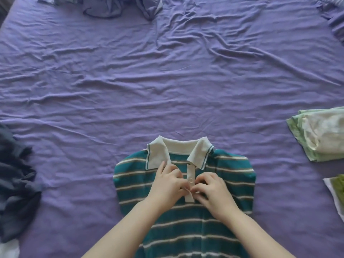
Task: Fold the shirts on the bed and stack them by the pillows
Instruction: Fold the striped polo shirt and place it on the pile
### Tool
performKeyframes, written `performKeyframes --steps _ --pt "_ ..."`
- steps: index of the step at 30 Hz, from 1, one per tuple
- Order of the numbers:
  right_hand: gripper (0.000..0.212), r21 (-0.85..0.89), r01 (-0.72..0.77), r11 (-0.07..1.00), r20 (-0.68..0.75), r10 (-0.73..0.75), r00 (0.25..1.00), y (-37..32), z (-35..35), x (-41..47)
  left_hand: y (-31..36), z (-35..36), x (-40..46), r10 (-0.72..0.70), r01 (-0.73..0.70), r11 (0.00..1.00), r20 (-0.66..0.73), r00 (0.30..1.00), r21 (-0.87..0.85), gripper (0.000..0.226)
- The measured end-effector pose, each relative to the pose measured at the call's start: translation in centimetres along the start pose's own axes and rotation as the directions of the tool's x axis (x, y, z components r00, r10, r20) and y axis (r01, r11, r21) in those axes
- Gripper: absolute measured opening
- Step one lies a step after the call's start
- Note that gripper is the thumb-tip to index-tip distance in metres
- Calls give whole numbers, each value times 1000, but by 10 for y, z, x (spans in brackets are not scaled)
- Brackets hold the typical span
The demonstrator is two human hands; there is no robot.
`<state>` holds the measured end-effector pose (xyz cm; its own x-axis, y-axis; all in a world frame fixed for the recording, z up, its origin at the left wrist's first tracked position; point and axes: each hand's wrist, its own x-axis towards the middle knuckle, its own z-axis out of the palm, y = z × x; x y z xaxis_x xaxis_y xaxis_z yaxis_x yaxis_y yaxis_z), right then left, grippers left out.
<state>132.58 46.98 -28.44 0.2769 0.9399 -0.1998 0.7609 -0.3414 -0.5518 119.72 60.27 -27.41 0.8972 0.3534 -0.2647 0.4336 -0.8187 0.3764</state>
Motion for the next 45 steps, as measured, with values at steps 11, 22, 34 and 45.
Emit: performKeyframes --steps 11,22,34,45 --pt "21 89 -352 932 100 343 934 -20 3 20 10 -2 -9 -10 11 1000 -156 988 9 7" --pt "14 308 -372 876 217 316 923 -15 -10 18 8 -11 -3 134 -108 961 -85 987 255 10" --pt "16 362 -395 844 57 403 913 -21 6 3 4 3 4 -18 16 989 12 1000 147 34" --pt "22 190 -288 938 16 291 957 -18 7 3 2 -2 3 -77 76 997 48 996 16 30"
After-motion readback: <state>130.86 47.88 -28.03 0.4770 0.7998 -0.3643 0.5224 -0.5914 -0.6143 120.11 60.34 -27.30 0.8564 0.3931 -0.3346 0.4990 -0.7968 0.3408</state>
